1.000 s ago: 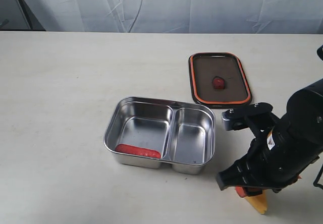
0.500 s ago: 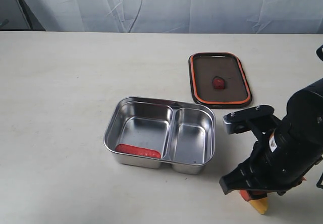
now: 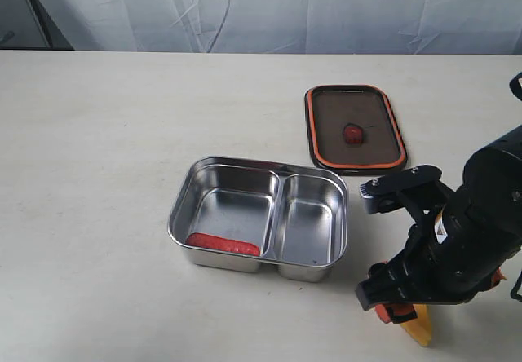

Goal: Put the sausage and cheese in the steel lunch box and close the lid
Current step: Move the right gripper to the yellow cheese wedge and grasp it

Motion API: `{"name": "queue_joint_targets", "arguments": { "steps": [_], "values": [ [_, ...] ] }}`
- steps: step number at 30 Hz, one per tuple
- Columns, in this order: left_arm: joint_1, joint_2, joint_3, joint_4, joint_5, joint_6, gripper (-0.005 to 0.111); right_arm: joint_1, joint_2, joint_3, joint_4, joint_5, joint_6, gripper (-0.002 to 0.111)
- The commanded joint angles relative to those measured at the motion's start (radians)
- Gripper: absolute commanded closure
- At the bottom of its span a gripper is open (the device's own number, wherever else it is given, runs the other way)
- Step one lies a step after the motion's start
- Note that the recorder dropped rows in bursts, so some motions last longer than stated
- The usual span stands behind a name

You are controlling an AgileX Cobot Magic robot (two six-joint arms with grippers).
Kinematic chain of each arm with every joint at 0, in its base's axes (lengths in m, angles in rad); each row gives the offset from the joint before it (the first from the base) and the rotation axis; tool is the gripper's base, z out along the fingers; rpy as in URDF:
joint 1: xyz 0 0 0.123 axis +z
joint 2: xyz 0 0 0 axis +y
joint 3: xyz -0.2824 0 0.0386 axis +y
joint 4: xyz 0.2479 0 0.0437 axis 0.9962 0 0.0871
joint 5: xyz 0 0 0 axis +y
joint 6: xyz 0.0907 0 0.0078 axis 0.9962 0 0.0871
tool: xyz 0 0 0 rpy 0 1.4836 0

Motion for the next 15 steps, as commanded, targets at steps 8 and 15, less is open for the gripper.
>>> {"name": "queue_joint_targets", "arguments": {
  "steps": [8,15],
  "values": [
    [0.0,-0.007,0.005,-0.007,-0.012,0.0,0.107,-0.004,0.135,0.001,-0.012,-0.098,-0.007,0.037],
    [0.0,-0.007,0.005,-0.007,-0.012,0.0,0.107,-0.004,0.189,0.001,-0.012,-0.151,-0.002,0.041]
  ]
}}
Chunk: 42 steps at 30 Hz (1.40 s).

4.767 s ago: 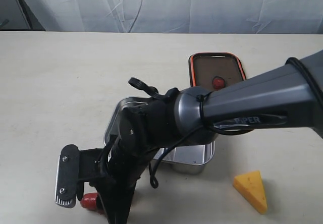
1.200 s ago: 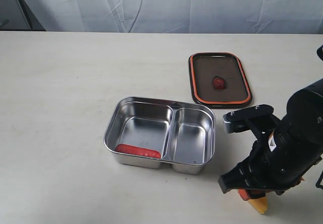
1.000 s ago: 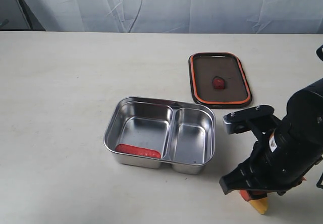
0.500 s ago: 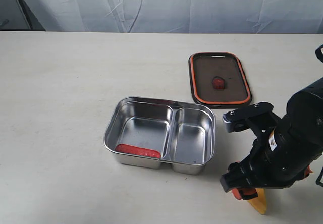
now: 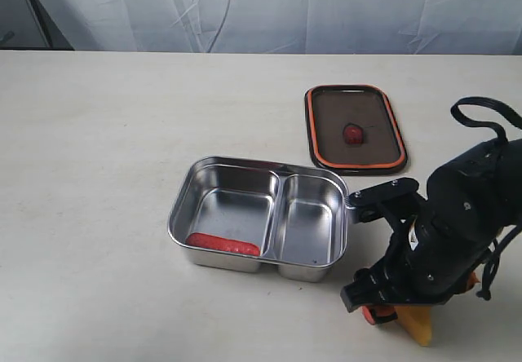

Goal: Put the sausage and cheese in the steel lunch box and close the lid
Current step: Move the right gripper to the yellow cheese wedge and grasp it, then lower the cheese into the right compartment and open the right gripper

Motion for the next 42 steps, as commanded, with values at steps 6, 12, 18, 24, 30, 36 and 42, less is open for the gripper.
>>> {"name": "queue_joint_targets", "arguments": {
  "steps": [6,12,18,24,30,36,42],
  "values": [
    [0.0,-0.007,0.005,-0.007,-0.012,0.0,0.107,-0.004,0.027,0.001,-0.004,0.03,0.034,0.095],
    [0.0,-0.007,0.005,-0.007,-0.012,0.0,0.107,-0.004,-0.11,-0.011,-0.007,0.09,0.046,0.109],
    [0.0,-0.007,0.005,-0.007,-0.012,0.0,0.107,-0.004,-0.264,-0.142,-0.007,0.13,0.049,0.109],
    [0.0,-0.007,0.005,-0.007,-0.012,0.0,0.107,-0.004,-0.196,-0.262,-0.007,0.091,0.046,0.109],
    [0.0,-0.007,0.005,-0.007,-0.012,0.0,0.107,-0.004,-0.051,-0.376,-0.007,0.085,0.041,0.109],
    [0.0,-0.007,0.005,-0.007,-0.012,0.0,0.107,-0.004,0.059,-0.441,-0.007,0.098,0.026,0.098],
    [0.0,-0.007,0.005,-0.007,-0.012,0.0,0.107,-0.004,0.131,-0.473,-0.007,0.117,0.024,0.059]
  ]
}}
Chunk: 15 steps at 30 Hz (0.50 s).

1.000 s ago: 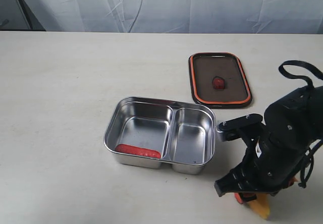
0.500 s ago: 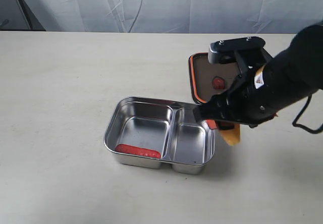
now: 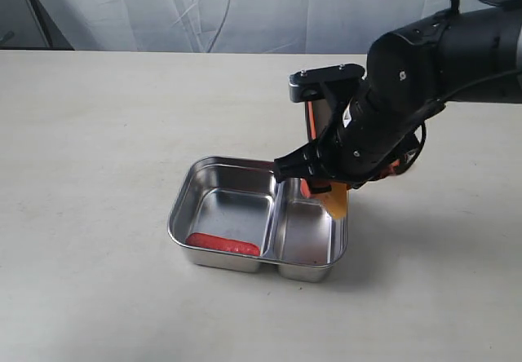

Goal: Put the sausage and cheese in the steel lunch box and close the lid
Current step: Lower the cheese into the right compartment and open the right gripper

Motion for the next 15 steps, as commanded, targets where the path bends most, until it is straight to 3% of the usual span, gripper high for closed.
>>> {"name": "queue_joint_targets", "arguments": {
  "steps": [1,8,15],
  "values": [
    [0.0,-0.007,0.005,-0.007,-0.012,0.0,0.107,-0.004,0.036,-0.026,-0.008,0.015,-0.016,0.059],
    [0.0,-0.007,0.005,-0.007,-0.012,0.0,0.107,-0.004,0.036,-0.095,-0.001,0.152,-0.076,0.059],
    [0.0,-0.007,0.005,-0.007,-0.012,0.0,0.107,-0.004,0.036,-0.098,0.004,0.1,-0.116,0.059]
  ]
}}
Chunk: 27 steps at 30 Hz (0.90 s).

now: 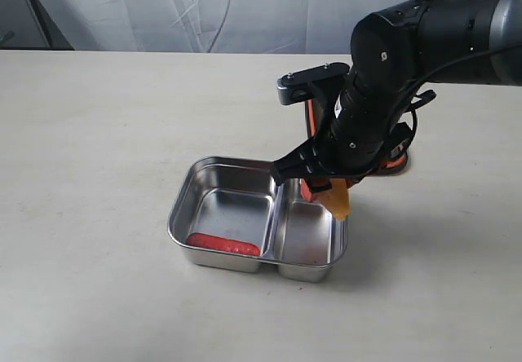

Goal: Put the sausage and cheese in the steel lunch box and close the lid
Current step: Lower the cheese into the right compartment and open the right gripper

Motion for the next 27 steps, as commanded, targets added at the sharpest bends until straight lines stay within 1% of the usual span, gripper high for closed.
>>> {"name": "queue_joint_targets", "arguments": {
  "steps": [1,2,3,4,6,8,14,20,24,25,27],
  "values": [
    [0.0,-0.007,0.005,-0.007,-0.012,0.0,0.107,-0.004,-0.003,-0.007,0.002,-0.046,-0.014,0.059],
    [0.0,-0.007,0.005,-0.007,-0.012,0.0,0.107,-0.004,-0.003,-0.007,0.002,-0.054,-0.014,0.059],
    [0.0,-0.007,0.005,-0.007,-0.012,0.0,0.107,-0.004,-0.003,-0.007,0.002,-0.058,-0.014,0.056],
    [0.0,-0.007,0.005,-0.007,-0.012,0.0,0.107,-0.004,-0.003,-0.007,0.002,-0.058,-0.014,0.05],
    [0.0,-0.007,0.005,-0.007,-0.012,0.0,0.107,-0.004,-0.003,-0.007,0.002,-0.047,-0.014,0.036],
    [0.0,-0.007,0.005,-0.007,-0.012,0.0,0.107,-0.004,-0.003,-0.007,-0.009,-0.027,-0.023,0.028],
    [0.0,-0.007,0.005,-0.007,-0.012,0.0,0.107,-0.003,-0.003,-0.007,0.002,0.011,-0.082,0.028],
    [0.0,-0.007,0.005,-0.005,-0.012,0.0,0.107,-0.003,-0.003,-0.007,0.032,0.011,-0.094,0.029],
    [0.0,-0.007,0.005,-0.005,-0.012,0.0,0.107,-0.01,-0.003,-0.033,0.016,0.026,-0.094,0.046],
    [0.0,-0.007,0.005,-0.005,-0.012,0.0,0.107,-0.02,-0.003,-0.052,0.009,0.044,-0.094,0.048],
    [0.0,-0.007,0.005,-0.005,-0.012,0.0,0.107,-0.052,-0.003,-0.099,-0.009,0.074,-0.094,0.048]
  ]
}}
